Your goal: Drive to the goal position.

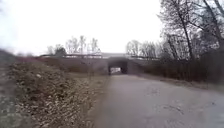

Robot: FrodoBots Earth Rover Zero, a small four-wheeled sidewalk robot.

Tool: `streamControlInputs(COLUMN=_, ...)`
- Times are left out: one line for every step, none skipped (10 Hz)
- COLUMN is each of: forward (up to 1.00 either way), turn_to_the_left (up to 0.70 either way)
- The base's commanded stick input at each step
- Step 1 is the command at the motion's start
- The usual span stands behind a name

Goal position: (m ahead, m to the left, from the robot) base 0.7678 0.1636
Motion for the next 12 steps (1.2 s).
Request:
streamControlInputs(forward=0.00, turn_to_the_left=-0.45)
streamControlInputs(forward=0.00, turn_to_the_left=-0.45)
streamControlInputs(forward=0.00, turn_to_the_left=-0.45)
streamControlInputs(forward=0.00, turn_to_the_left=-0.45)
streamControlInputs(forward=0.00, turn_to_the_left=-0.45)
streamControlInputs(forward=0.00, turn_to_the_left=-0.45)
streamControlInputs(forward=0.00, turn_to_the_left=-0.45)
streamControlInputs(forward=0.00, turn_to_the_left=-0.45)
streamControlInputs(forward=0.00, turn_to_the_left=-0.45)
streamControlInputs(forward=0.00, turn_to_the_left=-0.45)
streamControlInputs(forward=0.00, turn_to_the_left=-0.45)
streamControlInputs(forward=0.00, turn_to_the_left=-0.45)
